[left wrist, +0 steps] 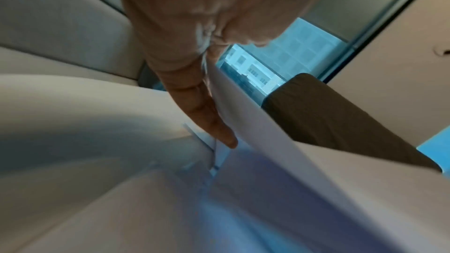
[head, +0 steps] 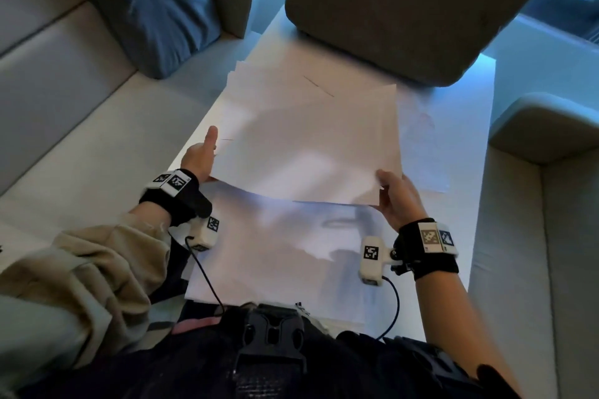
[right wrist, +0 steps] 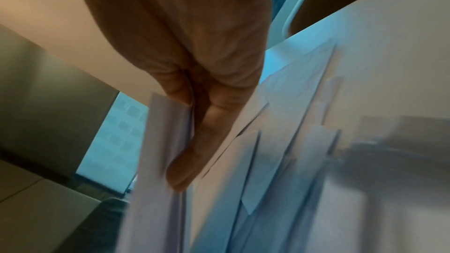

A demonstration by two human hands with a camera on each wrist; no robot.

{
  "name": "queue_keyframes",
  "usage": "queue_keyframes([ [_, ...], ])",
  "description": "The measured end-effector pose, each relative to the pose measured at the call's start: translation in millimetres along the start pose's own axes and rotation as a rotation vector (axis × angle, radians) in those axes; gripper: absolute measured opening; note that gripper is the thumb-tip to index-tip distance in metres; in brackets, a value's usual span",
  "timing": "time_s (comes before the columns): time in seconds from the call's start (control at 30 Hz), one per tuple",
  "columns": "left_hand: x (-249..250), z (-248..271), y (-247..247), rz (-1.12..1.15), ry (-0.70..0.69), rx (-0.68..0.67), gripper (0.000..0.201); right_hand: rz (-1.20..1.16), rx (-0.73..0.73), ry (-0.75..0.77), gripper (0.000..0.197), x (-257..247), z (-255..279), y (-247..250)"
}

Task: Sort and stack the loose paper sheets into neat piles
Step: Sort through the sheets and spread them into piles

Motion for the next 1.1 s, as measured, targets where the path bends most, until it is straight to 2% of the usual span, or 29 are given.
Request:
queue_keyframes([
  [0.07,-2,3,-6,-0.120,-0.022,-0.059,0.059,-0.069,0.015,-0.032,0.031,12,7,3],
  [0.17,-2,8,-18,-0.288,-0.118,-0.101,0.063,-0.260,-0.030,-0.064,0.020,24,24,-1],
  [0.23,1,12,-23,-0.279,-0.161,-0.064,0.060,-0.367,-0.076,-0.112,0.014,33,35,-7],
  [0.33,3,17,-28,-0.305,-0.211,-0.077,0.059,-0.304,-0.055,-0.162,0.010,52,45,-7],
  [0.43,-7,21,-38,-0.470,-0.251,-0.241,0.068,-0.120,0.042,-0.228,0.020,68,47,5],
  [0.5,-14,26,-43,-0.546,-0.272,-0.316,0.069,-0.139,0.118,-0.262,0.024,75,42,19],
  [0.57,-20,29,-46,-0.569,-0.288,-0.336,0.065,-0.248,0.152,-0.270,0.038,76,34,30],
  [0.67,-28,35,-48,-0.580,-0.299,-0.332,0.063,-0.260,0.138,-0.248,0.038,69,27,31],
  [0.73,-32,37,-48,-0.592,-0.296,-0.335,0.064,-0.072,0.142,-0.207,0.031,64,18,28],
  [0.9,-30,40,-44,-0.572,-0.348,-0.321,0.054,0.395,0.156,-0.062,0.037,58,-2,21],
  [1.0,-24,34,-32,-0.500,-0.332,-0.237,0.050,0.286,0.058,0.021,0.028,44,18,13],
  [1.1,-17,31,-20,-0.359,-0.237,-0.181,0.073,0.105,-0.104,0.084,0.030,34,49,11],
])
Point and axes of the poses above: each hand's wrist, its own z-axis away from the middle knuckle, its own y-axis out of the back of the hand, x = y × z, the point moved 5 cm from there along -z, towards the middle knuckle, and after that the axes turned 4 degrees about -y, right-handed, at the moved point
